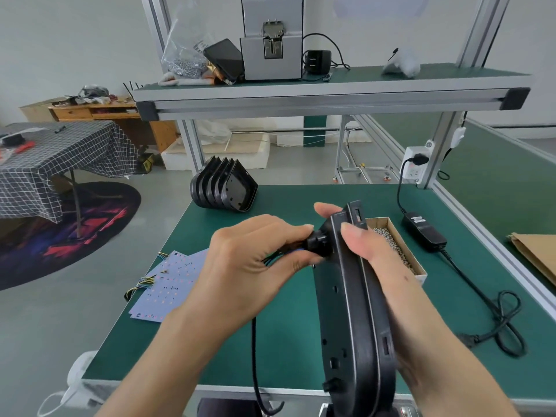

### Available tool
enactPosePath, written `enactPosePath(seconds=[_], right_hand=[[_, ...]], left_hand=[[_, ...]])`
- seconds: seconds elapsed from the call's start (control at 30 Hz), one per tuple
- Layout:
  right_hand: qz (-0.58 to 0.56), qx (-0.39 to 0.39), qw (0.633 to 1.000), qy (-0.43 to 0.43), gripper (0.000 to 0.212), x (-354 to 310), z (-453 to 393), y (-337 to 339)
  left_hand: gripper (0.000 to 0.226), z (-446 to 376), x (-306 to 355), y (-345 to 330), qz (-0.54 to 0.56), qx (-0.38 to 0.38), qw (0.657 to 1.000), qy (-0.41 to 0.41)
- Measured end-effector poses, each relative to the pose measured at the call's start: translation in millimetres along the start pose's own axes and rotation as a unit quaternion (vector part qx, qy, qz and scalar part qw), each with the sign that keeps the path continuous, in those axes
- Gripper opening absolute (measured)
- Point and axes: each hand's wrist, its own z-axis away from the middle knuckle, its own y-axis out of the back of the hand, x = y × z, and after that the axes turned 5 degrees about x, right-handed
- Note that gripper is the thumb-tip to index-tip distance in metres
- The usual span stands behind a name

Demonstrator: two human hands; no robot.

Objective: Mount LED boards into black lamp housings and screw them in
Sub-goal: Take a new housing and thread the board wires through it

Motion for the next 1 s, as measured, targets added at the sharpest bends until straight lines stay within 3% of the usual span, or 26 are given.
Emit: enactPosePath(seconds=[0.13,0.2,0.27,0.33,0.47,0.67,0.83,1.0], right_hand=[[-0.028,0.010,0.996,0.084,0.050,15.2,10.4,3.5],[-0.037,0.019,0.994,0.103,0.046,16.8,14.5,4.9],[-0.048,0.082,0.985,0.145,0.038,17.0,14.2,1.6],[-0.084,0.090,0.971,0.203,0.047,28.0,21.5,3.7],[-0.036,0.092,0.950,0.297,0.056,45.7,13.0,9.3],[-0.059,0.072,0.950,0.299,0.060,54.9,8.6,12.8],[-0.055,0.071,0.948,0.305,0.062,61.6,5.3,12.6],[-0.046,0.055,0.948,0.309,0.065,68.7,1.2,10.1]], left_hand=[[0.022,5.2,-6.1,-5.5,0.004,-0.020,1.000,0.022],[0.027,12.9,-3.6,-9.9,0.057,-0.014,0.993,0.102],[0.034,21.4,2.9,-15.9,0.158,0.022,0.963,0.220],[0.028,26.0,11.4,-23.3,0.231,0.040,0.934,0.269],[0.022,29.1,22.2,-24.0,0.235,0.056,0.939,0.247],[0.024,18.5,21.8,-15.3,0.302,0.037,0.915,0.263],[0.021,13.5,17.1,-9.4,0.304,-0.005,0.921,0.244],[0.022,14.2,12.5,-7.9,0.233,-0.017,0.949,0.213]])
